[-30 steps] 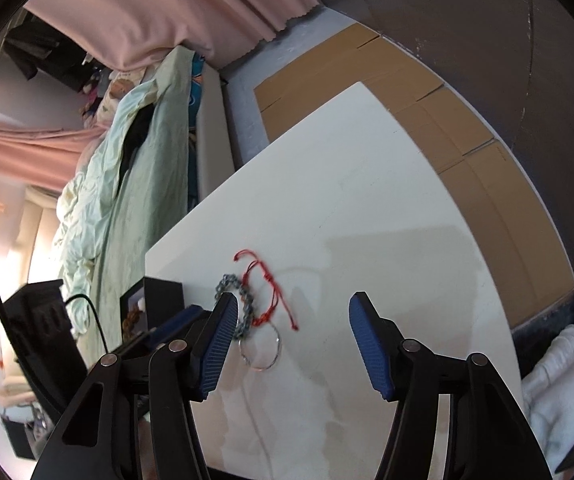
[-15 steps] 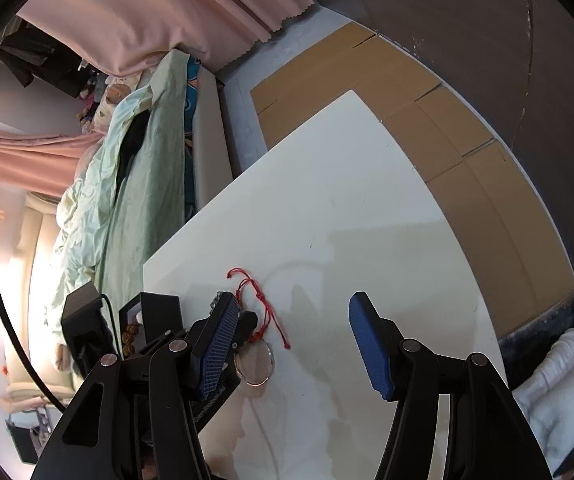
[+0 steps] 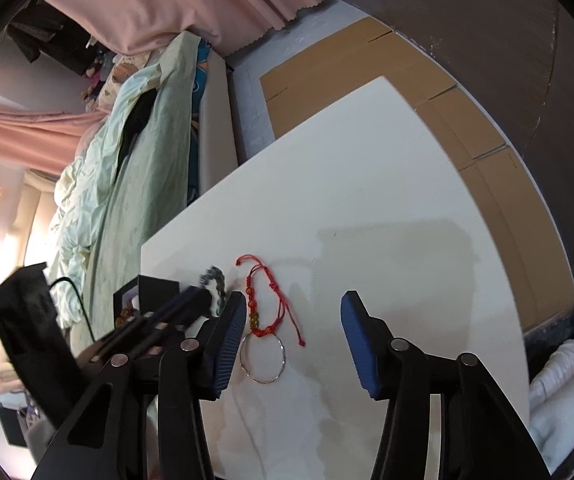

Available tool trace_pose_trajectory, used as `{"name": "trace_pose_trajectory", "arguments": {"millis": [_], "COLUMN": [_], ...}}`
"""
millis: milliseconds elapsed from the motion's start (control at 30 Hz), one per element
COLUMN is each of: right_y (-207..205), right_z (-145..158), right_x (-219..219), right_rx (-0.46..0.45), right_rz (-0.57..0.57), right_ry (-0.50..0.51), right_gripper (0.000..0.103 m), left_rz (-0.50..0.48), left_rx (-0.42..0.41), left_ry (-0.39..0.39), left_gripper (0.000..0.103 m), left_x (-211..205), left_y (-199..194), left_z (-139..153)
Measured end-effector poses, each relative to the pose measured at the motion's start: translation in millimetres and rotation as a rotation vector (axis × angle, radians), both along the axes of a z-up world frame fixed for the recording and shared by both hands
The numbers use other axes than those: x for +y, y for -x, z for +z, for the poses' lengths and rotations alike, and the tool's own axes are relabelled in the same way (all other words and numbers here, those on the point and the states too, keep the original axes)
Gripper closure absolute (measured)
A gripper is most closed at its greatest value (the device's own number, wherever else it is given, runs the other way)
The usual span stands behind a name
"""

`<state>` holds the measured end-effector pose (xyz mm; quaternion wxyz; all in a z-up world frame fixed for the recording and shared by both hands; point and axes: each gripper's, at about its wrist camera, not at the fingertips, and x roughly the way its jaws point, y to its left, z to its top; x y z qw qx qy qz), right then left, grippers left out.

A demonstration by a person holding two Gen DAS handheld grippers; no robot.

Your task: Organize jewelry

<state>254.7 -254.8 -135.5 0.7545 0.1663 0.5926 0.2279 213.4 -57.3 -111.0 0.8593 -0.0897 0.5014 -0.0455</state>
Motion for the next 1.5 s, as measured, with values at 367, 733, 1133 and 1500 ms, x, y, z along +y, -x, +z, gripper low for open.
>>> {"name": "trace_pose_trajectory", "arguments": {"millis": [367, 733, 1133, 1500], "right_y": [-1, 5, 28, 67], "right_z": [-14, -28, 1, 60], "right_x": [41, 86, 98, 105], "right_rx": [-0.048, -0.133, -0.228, -0.342], "right_rz": [0.101, 0.175, 0.202, 0.201], "right_ry": [0.129, 0.319, 0.325, 0.142], "right_gripper": [0.075, 0.077, 0.098, 0.101], "left_rz": [0.083, 0.125, 0.175, 0.201], "left_rx": [-0.101, -0.178, -0.229, -0.160], "left_ry": [0.095, 0.163, 0.200, 0.293], "left_gripper": [0.093, 0.093, 0.093, 0.085], "left_x": [43, 78, 121, 148], "left_y": [20, 43, 71, 78], "left_z": [37, 65, 87, 69]}}
